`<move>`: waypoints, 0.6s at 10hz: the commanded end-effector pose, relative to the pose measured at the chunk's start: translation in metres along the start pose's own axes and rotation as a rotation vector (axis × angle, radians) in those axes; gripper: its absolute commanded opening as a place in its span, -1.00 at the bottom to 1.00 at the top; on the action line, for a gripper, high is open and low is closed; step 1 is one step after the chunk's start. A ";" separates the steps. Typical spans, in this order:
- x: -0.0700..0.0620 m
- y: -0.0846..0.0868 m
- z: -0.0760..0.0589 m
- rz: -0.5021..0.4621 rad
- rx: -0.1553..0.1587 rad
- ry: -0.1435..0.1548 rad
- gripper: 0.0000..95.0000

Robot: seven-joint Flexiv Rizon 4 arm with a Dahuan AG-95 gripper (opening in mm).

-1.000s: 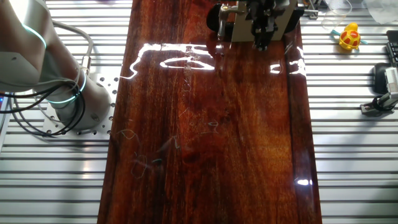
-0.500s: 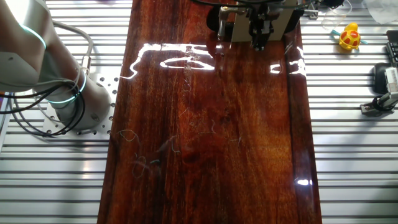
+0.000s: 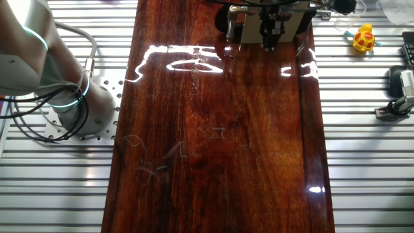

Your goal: Turn off the water tap

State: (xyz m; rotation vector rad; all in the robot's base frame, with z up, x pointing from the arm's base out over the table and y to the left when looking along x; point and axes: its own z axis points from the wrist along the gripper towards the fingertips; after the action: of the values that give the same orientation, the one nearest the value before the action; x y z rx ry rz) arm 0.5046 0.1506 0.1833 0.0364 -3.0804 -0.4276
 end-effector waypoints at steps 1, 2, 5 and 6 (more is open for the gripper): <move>0.003 0.003 0.003 0.017 0.001 -0.008 0.60; 0.004 0.004 0.003 0.013 0.004 -0.014 0.60; 0.004 0.004 0.003 0.018 0.012 -0.026 0.60; 0.004 0.004 0.003 0.048 -0.001 -0.029 0.60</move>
State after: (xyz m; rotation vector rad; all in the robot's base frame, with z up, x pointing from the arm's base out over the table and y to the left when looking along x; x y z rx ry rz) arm 0.5000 0.1551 0.1813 -0.0140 -3.1039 -0.4210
